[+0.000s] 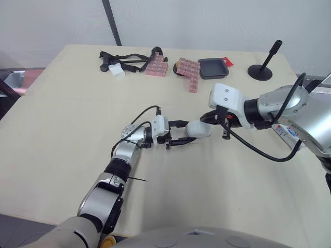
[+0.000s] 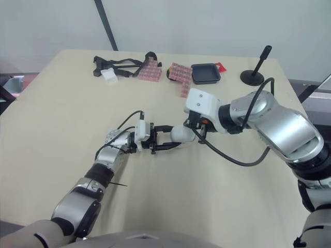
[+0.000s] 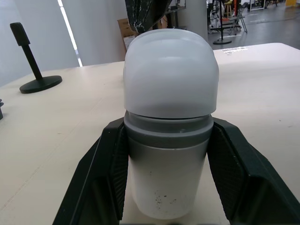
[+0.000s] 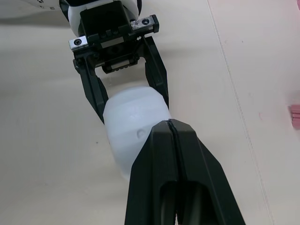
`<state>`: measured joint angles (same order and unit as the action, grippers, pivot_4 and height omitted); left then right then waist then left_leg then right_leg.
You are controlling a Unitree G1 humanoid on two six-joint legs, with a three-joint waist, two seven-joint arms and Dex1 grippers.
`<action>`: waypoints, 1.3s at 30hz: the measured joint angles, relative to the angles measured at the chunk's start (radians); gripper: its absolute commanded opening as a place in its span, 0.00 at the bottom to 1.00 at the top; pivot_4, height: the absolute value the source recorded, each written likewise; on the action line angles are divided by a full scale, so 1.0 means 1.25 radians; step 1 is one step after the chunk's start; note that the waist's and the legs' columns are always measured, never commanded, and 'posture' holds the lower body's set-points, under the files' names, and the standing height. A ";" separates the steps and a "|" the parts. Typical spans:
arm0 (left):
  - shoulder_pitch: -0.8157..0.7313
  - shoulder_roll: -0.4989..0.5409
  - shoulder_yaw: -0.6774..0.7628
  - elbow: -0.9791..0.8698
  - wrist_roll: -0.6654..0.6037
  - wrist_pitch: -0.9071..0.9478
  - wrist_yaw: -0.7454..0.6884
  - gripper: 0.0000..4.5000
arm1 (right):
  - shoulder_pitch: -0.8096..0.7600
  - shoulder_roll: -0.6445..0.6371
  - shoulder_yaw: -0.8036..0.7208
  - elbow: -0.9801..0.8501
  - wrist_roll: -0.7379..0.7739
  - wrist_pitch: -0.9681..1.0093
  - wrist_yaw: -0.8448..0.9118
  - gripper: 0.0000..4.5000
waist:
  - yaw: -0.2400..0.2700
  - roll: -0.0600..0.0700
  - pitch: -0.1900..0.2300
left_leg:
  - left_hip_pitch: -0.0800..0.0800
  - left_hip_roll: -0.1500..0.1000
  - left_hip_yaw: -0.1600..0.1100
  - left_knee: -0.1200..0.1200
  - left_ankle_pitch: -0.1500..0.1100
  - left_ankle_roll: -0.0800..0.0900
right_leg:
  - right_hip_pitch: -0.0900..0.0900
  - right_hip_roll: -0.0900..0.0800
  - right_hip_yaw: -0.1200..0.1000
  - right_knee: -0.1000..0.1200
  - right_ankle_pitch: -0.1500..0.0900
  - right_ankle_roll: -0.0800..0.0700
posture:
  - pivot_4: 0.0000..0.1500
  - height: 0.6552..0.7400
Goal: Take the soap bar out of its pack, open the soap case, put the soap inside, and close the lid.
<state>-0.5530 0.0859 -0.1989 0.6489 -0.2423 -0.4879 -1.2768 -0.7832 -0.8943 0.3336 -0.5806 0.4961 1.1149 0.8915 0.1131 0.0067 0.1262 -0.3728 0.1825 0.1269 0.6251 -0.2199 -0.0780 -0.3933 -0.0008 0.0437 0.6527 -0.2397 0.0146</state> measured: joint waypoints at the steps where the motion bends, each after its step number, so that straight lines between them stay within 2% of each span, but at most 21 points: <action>1: 0.000 0.000 0.000 0.000 0.000 0.000 0.000 0.43 | -0.002 0.001 0.001 0.000 0.000 0.002 -0.001 0.00 | 0.000 0.000 0.000 | 0.000 0.000 0.000 0.000 0.000 0.000 | 0.000 0.000 0.000 0.000 0.000 0.000 | 1.00 1.00; 9: -0.001 -0.002 0.000 0.000 0.000 0.001 0.000 0.43 | -0.029 0.019 -0.009 0.004 0.024 0.046 -0.001 0.00 | 0.001 0.000 0.000 | 0.000 0.000 0.000 0.000 0.000 0.000 | 0.000 0.000 0.000 0.000 0.000 0.000 | 1.00 1.00; 18: -0.002 -0.003 0.000 0.000 0.000 0.002 0.000 0.43 | -0.076 0.011 -0.087 0.007 0.056 0.071 0.002 0.00 | 0.002 0.000 0.000 | -0.001 0.000 0.000 0.000 0.000 0.000 | 0.000 0.000 0.000 0.000 0.000 0.000 | 1.00 1.00; 25: -0.005 -0.002 -0.003 0.001 0.000 0.003 0.001 0.43 | 0.030 -0.045 -0.093 -0.047 0.066 0.056 0.013 0.00 | 0.005 0.000 0.000 | -0.001 0.000 -0.001 -0.001 0.000 0.000 | 0.000 0.000 0.000 -0.001 0.000 0.000 | 1.00 1.00; 39: -0.005 -0.001 -0.004 0.000 0.000 0.003 0.001 0.43 | 0.057 -0.038 -0.075 -0.052 0.063 0.026 0.006 0.00 | 0.004 0.000 0.000 | -0.001 0.000 -0.001 -0.001 0.000 0.000 | 0.000 0.000 -0.001 -0.002 0.000 0.000 | 1.00 1.00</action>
<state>-0.5592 0.0842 -0.2042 0.6495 -0.2425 -0.4843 -1.2755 -0.7118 -0.9424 0.2401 -0.6450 0.5748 1.1475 0.8987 0.1185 0.0066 0.1264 -0.3734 0.1823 0.1261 0.6240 -0.2202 -0.0783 -0.3928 -0.0008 0.0431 0.6507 -0.2397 0.0147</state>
